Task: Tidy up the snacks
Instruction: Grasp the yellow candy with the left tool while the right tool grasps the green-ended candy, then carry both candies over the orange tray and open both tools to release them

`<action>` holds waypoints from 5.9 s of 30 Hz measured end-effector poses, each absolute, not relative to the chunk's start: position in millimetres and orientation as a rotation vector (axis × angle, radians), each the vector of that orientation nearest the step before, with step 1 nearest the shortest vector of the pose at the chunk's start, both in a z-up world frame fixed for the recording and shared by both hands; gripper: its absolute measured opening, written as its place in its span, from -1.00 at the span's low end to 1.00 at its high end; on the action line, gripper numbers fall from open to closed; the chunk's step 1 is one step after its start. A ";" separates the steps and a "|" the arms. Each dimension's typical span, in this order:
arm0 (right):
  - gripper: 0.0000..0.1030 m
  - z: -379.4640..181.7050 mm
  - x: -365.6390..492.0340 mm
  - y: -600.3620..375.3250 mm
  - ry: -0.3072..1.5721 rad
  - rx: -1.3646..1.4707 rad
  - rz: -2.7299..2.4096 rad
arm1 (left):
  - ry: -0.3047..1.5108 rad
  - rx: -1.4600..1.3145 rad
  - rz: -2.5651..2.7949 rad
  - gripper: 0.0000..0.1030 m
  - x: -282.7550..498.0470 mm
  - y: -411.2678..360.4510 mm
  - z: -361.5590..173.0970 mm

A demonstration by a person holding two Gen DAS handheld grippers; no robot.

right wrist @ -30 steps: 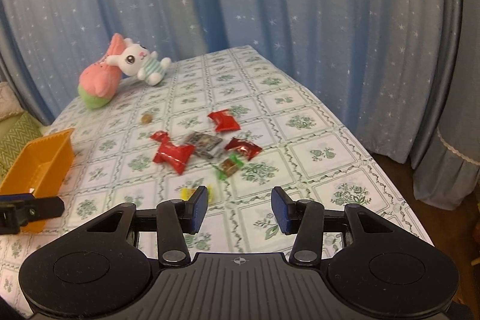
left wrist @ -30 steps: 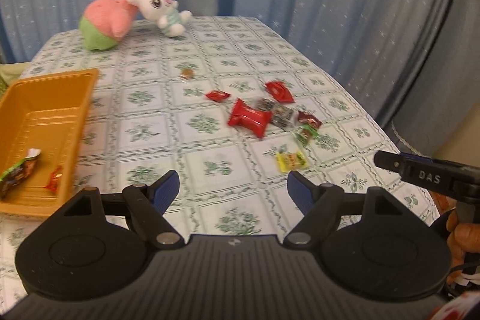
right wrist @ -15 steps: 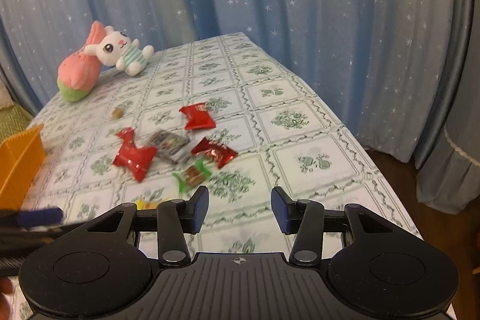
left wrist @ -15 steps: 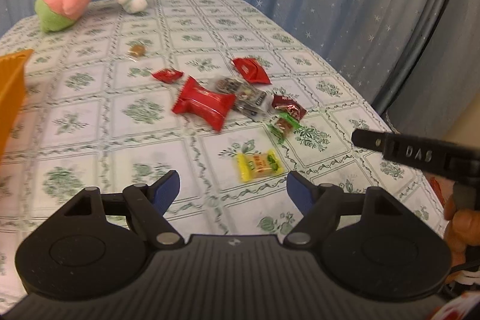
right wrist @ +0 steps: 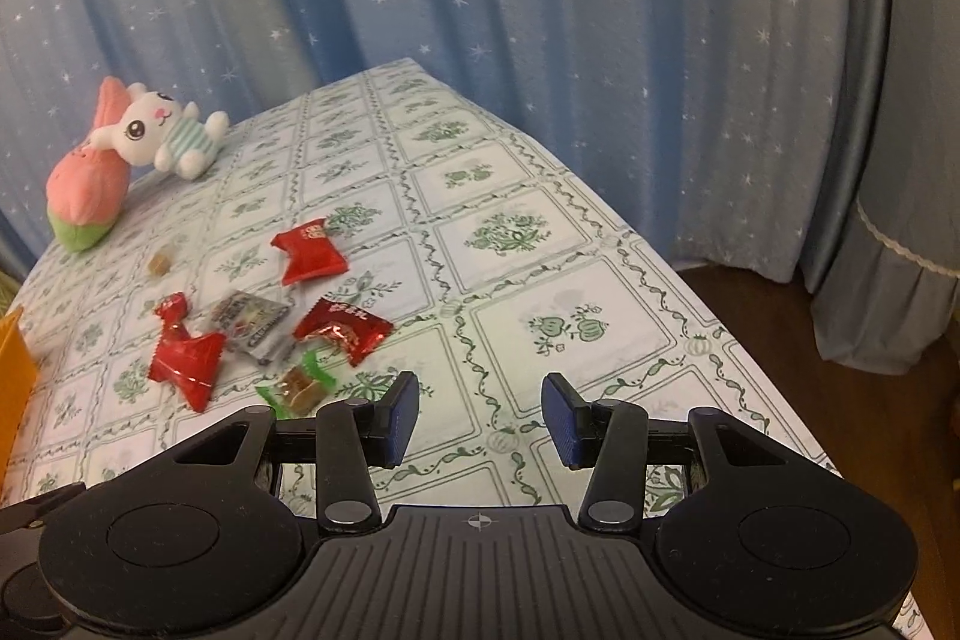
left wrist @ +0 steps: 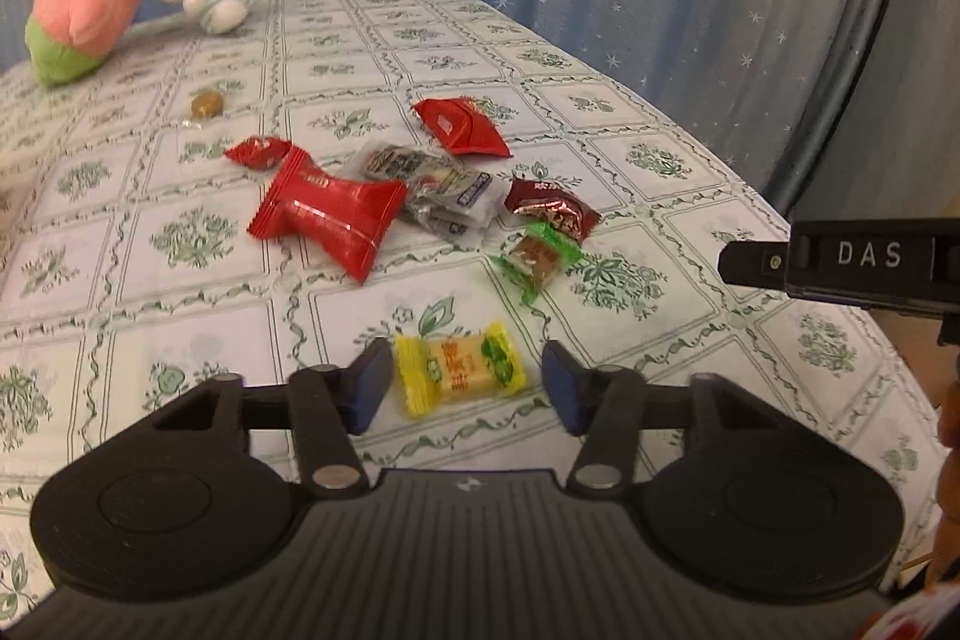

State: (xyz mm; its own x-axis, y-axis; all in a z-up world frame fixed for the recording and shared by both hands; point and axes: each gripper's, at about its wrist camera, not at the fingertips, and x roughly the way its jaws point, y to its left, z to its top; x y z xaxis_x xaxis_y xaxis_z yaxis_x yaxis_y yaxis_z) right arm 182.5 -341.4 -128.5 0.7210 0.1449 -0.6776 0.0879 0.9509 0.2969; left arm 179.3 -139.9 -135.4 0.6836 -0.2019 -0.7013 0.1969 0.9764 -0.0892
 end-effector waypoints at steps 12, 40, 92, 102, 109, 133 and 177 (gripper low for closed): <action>-0.09 -134.9 187.5 -312.8 0.781 0.234 0.145 | 0.796 0.040 -0.184 -0.57 175.8 -105.4 -131.5; -0.18 -159.4 228.1 -237.0 0.745 -0.073 0.326 | 0.796 0.018 -0.164 -0.57 163.5 -59.4 -133.2; -0.55 -54.2 82.6 -155.9 0.638 -0.024 0.463 | 0.723 -0.077 0.000 -0.57 56.8 35.5 -28.1; -0.55 -42.9 73.6 -118.0 0.623 -0.051 0.534 | 0.710 -0.106 0.052 -0.57 46.1 70.2 -18.1; -0.55 -37.8 76.2 -90.3 0.630 -0.046 0.586 | 0.704 -0.120 0.089 -0.57 42.5 100.5 -13.0; -0.55 -45.7 119.5 17.4 0.704 -0.034 0.716 | 0.729 -0.154 0.165 -0.57 70.0 206.7 -14.2; -0.55 -58.5 151.1 51.4 0.750 0.003 0.730 | 0.771 -0.139 0.182 -0.31 99.4 251.8 -48.4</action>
